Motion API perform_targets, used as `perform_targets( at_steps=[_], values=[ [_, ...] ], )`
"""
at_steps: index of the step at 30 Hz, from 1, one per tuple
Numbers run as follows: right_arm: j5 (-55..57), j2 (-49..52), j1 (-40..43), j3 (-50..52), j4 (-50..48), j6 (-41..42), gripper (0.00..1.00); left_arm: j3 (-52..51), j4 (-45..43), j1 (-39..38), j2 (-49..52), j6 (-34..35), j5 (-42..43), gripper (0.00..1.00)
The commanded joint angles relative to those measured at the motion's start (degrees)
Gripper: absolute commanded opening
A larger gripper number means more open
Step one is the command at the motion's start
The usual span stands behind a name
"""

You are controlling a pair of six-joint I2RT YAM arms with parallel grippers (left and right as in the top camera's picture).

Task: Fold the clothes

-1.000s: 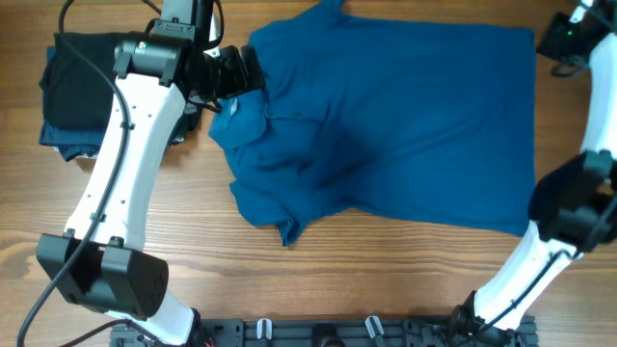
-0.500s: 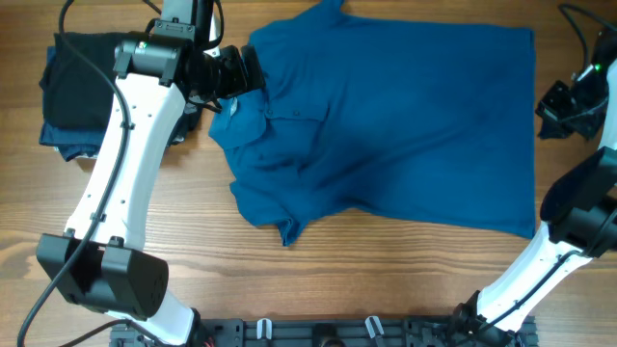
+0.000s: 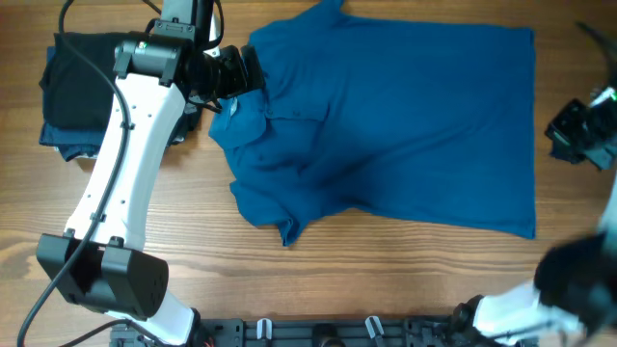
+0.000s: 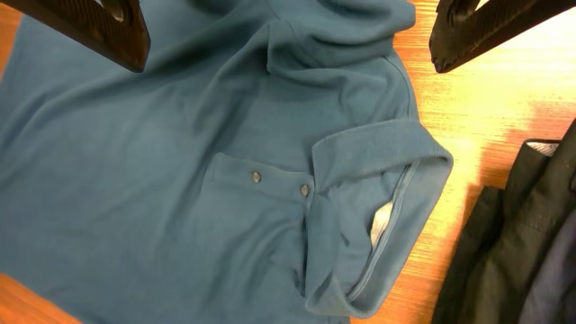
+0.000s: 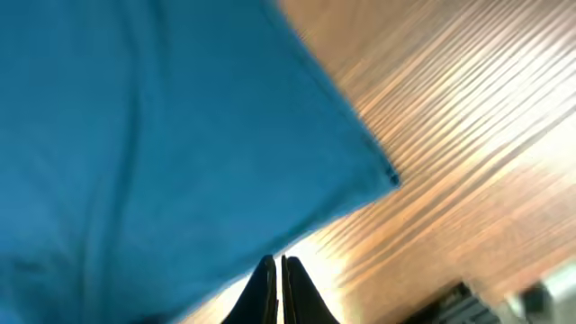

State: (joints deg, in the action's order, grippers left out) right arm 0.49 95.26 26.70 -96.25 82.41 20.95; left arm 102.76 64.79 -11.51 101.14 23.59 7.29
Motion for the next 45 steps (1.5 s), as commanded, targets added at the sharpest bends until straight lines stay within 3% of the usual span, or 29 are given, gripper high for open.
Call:
perform_targets(
  at_steps=[1,6,10,15,28,33,45],
  values=[
    [3.58,-10.12,0.22,10.86,-5.33,7.89,0.04,0.33,-0.09,0.11,0.02,-0.48,-0.35,1.00],
    [0.28,-14.12,0.24,25.16,-15.78,8.98,0.04,0.33,-0.09,0.13,0.02,-0.48,-0.35,1.00],
    [0.35,-12.20,1.03,36.13,-25.70,9.03,0.04,0.33,-0.09,0.13,0.02,-0.48,-0.35,1.00],
    [0.37,-6.71,4.72,42.53,-32.87,10.54,0.04,0.33,-0.09,0.11,0.02,-0.48,-0.35,1.00],
    [2.32,12.07,11.32,43.50,-40.70,7.87,0.04,0.33,-0.09,0.13,0.02,-0.48,-0.35,1.00],
    [3.58,13.70,14.47,43.30,-45.55,12.74,0.04,0.33,-0.09,0.13,0.02,-0.48,-0.35,1.00],
    [-1.46,13.64,19.67,41.03,-56.11,8.37,0.04,0.33,-0.09,0.13,0.02,-0.48,-0.35,1.00]
  ],
)
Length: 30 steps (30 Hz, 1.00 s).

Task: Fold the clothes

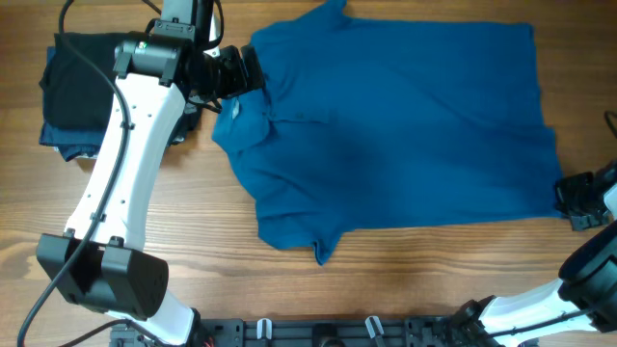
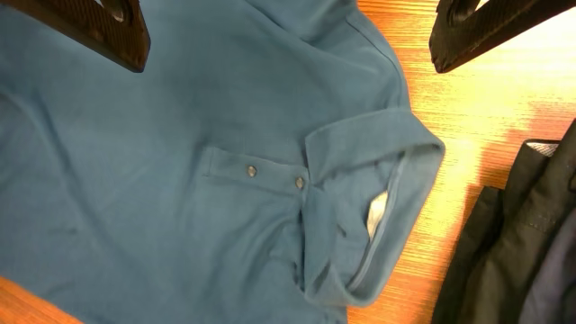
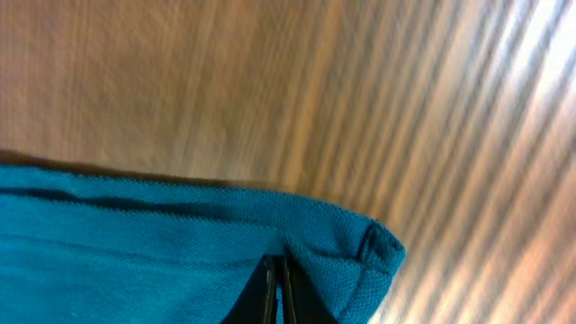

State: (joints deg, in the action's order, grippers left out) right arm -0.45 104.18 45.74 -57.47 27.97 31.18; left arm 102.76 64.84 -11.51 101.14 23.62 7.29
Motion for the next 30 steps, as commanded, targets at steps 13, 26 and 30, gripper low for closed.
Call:
perform_targets(
  at_steps=[13,26,30],
  values=[
    [-12.52,-4.07,0.63,-14.08,13.07,-7.39,0.07,0.33,-0.13,0.11,0.02,-0.50,-0.35,1.00],
    [-9.01,-13.86,0.63,-16.33,15.13,-6.60,1.00,0.33,-4.85,0.17,0.02,-0.50,-0.55,1.00],
    [-9.01,-13.86,0.63,-16.33,15.10,-6.60,1.00,0.33,-4.81,0.15,0.02,-0.50,-0.48,1.00]
  ],
)
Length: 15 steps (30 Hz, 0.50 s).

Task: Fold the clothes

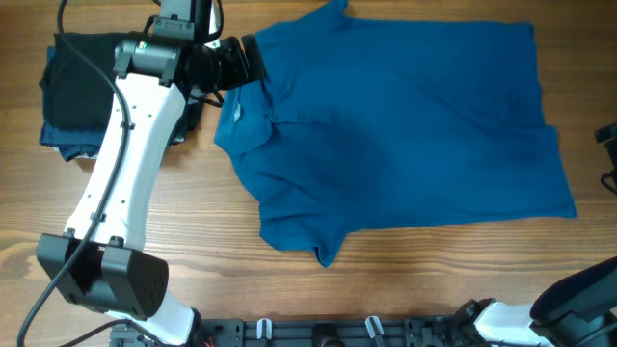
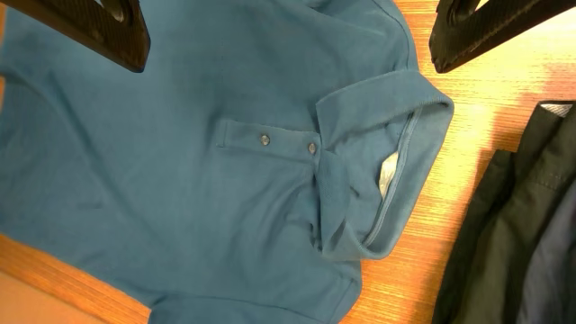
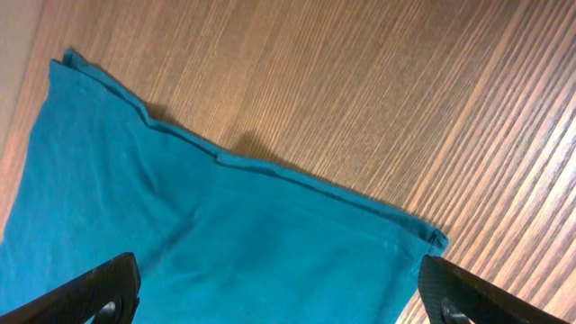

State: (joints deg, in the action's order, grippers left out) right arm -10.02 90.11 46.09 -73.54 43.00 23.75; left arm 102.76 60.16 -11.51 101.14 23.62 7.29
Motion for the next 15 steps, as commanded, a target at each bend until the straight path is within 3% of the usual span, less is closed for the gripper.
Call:
perform_targets(
  at_steps=[1,5,6,8,10,15],
  values=[
    [0.57,0.22,0.28,-0.26,0.07,0.83,1.00,0.33,-0.11,0.15,0.02,-0.55,-0.31,1.00],
    [0.57,0.24,0.28,-0.26,0.07,0.83,1.00,0.31,3.28,0.17,0.02,-2.16,-0.33,1.00],
    [0.57,0.26,0.28,-0.26,0.07,0.81,1.00,0.31,5.77,0.17,0.02,-2.19,-0.33,0.95],
    [0.57,0.31,0.28,-0.26,0.07,0.81,1.00,0.31,11.96,0.17,0.02,-2.21,-0.37,0.70],
    [0.57,0.31,0.28,-0.26,0.09,0.81,1.00,0.26,16.46,0.11,0.02,-2.16,-0.33,0.56],
    [0.57,0.31,0.28,-0.26,0.07,0.83,1.00,-0.85,22.93,-1.95,-1.01,-0.87,-0.35,0.52]
  ],
)
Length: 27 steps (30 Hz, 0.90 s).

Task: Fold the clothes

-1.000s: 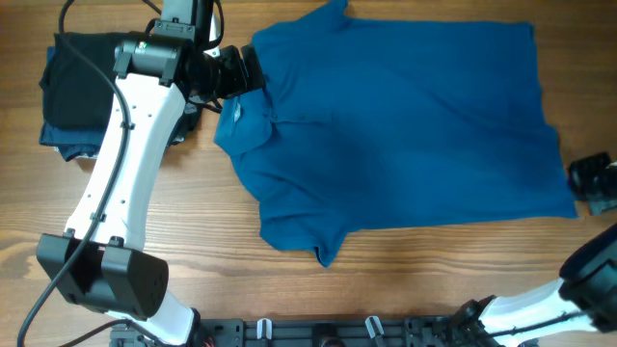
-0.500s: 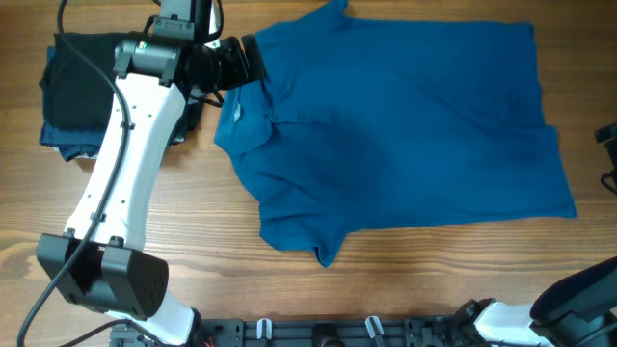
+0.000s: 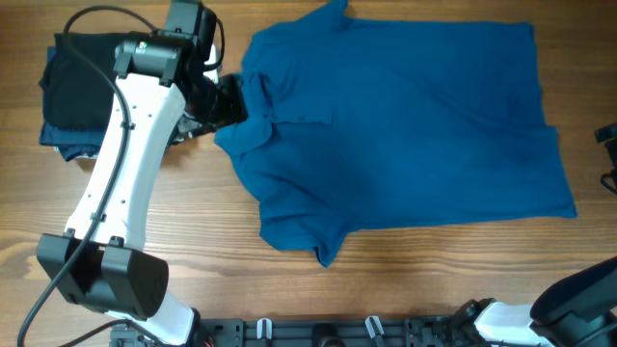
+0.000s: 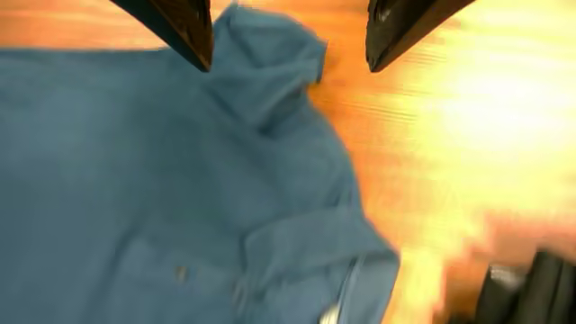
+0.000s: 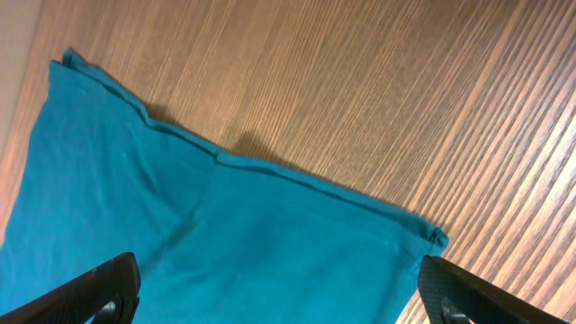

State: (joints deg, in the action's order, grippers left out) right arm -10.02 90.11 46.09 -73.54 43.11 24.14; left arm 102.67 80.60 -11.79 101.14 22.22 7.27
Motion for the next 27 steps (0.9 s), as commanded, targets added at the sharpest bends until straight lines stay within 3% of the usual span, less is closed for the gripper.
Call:
perform_targets(
  at_steps=[1,5,13,15,27],
  values=[
    [0.57,0.31,0.28,-0.26,-0.04,0.42,1.00,-1.40,2.91,-2.51,-1.62,0.55,-0.31,0.50],
    [0.57,0.31,0.28,-0.26,-0.04,0.42,1.00,-5.99,1.01,-7.48,-5.92,2.19,-0.31,0.37],
    [0.57,0.31,0.28,-0.26,-0.02,0.42,1.00,-21.77,-9.97,-21.66,-13.84,13.75,-4.07,0.53],
    [0.57,0.31,0.28,-0.26,-0.04,0.44,1.00,-24.52,-11.54,-22.86,-13.84,15.45,-4.35,0.57],
    [0.57,0.31,0.28,-0.26,-0.04,0.44,1.00,-40.54,-21.64,-21.94,-13.81,17.79,-1.03,0.56]
  ],
)
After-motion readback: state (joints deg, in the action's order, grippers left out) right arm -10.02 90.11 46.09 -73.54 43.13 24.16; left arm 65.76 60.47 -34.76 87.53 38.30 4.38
